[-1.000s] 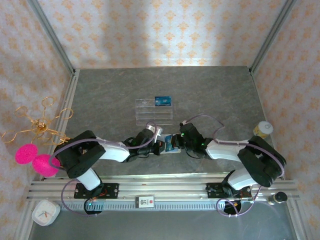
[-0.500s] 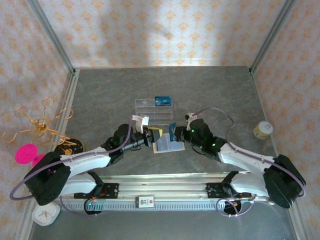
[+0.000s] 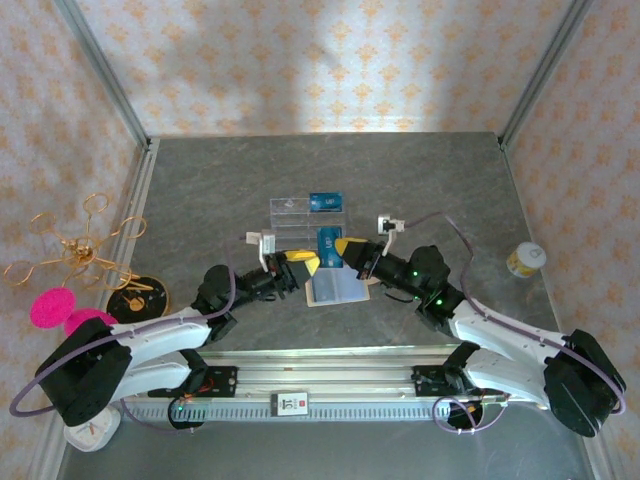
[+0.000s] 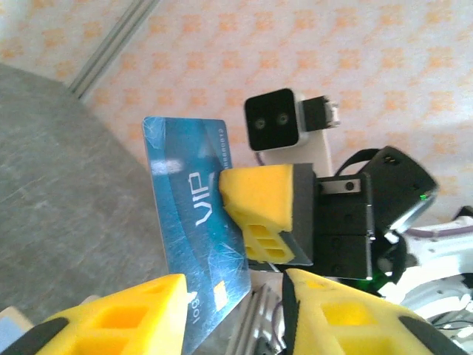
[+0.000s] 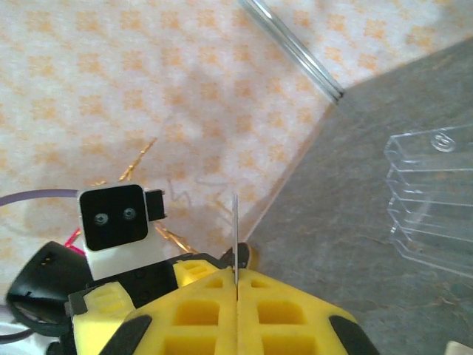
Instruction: Take the credit cards out of the card holder
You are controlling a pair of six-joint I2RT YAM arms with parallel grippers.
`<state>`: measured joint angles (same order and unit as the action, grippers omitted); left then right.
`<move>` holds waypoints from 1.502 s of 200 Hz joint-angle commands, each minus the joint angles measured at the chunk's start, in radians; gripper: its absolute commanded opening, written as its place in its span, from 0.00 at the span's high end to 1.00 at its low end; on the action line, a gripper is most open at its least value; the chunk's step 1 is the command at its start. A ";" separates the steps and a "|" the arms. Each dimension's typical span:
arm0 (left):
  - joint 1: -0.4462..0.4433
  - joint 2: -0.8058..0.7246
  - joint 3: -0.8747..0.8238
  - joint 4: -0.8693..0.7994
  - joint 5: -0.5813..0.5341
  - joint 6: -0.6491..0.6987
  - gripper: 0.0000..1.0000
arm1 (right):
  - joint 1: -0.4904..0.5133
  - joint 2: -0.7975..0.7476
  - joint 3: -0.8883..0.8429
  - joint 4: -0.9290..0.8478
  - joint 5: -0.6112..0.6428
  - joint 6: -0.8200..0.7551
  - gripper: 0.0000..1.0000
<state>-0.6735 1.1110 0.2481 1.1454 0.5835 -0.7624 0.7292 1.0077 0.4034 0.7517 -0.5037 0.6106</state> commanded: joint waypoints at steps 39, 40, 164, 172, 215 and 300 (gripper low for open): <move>0.012 0.013 -0.007 0.174 0.050 -0.063 0.63 | 0.025 0.016 -0.010 0.168 -0.049 0.043 1.00; 0.012 0.013 -0.006 0.174 0.052 -0.063 0.63 | 0.026 0.016 -0.010 0.168 -0.046 0.043 1.00; 0.012 0.011 0.002 0.105 0.035 -0.059 0.71 | 0.062 -0.002 0.075 0.052 0.053 -0.036 1.00; 0.012 -0.012 0.001 0.077 0.022 -0.045 0.69 | 0.064 -0.009 0.077 0.037 0.061 -0.040 1.00; 0.014 -0.117 0.022 -0.092 -0.015 0.038 0.63 | 0.082 -0.001 0.111 -0.002 0.061 -0.073 1.00; 0.016 -0.171 0.012 -0.076 -0.003 0.040 0.62 | 0.104 0.036 0.145 0.025 0.050 -0.083 1.00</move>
<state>-0.6525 0.9440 0.2573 0.9695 0.5537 -0.7128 0.8246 1.0237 0.5205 0.7078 -0.4427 0.5335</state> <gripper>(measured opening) 0.399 0.041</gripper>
